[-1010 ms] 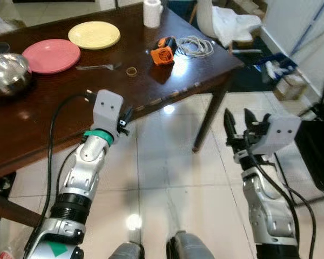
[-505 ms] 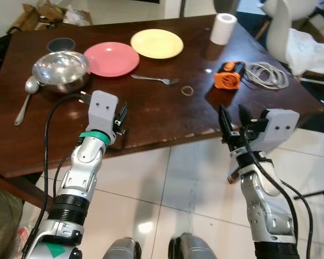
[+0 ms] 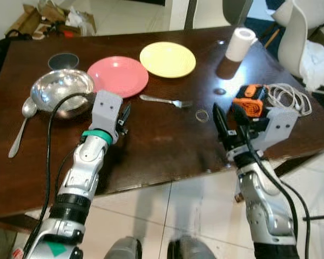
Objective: Setting the table
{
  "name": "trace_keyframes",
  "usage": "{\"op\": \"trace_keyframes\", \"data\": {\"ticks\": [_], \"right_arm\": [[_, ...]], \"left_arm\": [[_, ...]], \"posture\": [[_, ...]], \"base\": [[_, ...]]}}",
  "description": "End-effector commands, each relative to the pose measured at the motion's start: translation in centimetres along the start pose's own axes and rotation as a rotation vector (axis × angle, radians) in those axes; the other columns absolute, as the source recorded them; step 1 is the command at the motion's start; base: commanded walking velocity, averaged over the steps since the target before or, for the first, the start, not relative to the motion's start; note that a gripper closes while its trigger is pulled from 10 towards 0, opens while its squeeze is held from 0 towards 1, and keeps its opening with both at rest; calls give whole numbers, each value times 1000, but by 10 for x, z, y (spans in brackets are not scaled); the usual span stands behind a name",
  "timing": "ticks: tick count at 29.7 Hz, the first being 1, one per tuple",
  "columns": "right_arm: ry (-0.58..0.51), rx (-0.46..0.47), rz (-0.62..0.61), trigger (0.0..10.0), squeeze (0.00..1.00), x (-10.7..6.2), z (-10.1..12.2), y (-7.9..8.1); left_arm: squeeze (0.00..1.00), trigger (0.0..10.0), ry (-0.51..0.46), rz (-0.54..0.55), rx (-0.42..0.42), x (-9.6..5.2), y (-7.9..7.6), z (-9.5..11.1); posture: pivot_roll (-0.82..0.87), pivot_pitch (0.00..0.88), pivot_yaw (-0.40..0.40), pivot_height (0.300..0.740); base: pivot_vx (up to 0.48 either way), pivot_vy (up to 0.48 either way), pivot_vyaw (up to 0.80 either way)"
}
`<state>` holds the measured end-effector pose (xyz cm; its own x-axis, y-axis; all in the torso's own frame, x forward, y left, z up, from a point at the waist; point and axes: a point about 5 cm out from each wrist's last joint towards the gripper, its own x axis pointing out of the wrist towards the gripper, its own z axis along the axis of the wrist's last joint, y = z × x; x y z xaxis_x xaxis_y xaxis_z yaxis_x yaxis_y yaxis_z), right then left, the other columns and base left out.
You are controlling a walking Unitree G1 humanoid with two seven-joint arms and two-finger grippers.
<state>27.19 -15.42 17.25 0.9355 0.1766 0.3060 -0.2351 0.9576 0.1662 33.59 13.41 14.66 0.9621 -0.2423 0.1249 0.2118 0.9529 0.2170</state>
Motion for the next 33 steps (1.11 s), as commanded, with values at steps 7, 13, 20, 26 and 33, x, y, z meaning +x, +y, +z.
{"op": "trace_keyframes", "data": {"ticks": [7,13,20,26,33], "right_arm": [[20,9,-7,10000,0,-3,0,-6],[25,13,-5,10000,0,-5,1,-8],[37,15,-5,10000,0,-7,1,-10],[34,14,-14,10000,0,-8,3,-11],[34,29,-85,10000,0,-2,2,-18]], "left_arm": [[0,10000,-5,-74,22,-2,-13,-1],[0,10000,6,-73,26,-2,-12,-3],[0,10000,56,-77,48,-1,-13,-4],[0,10000,25,-99,134,5,-13,0],[0,10000,-54,-210,363,24,-20,13]], "posture": [[40,0,40,740],[38,0,42,740],[38,0,44,740],[35,0,56,740],[50,2,66,740]], "base": [[145,0,0],[0,0,0],[0,0,0],[0,0,0],[0,0,0]]}}
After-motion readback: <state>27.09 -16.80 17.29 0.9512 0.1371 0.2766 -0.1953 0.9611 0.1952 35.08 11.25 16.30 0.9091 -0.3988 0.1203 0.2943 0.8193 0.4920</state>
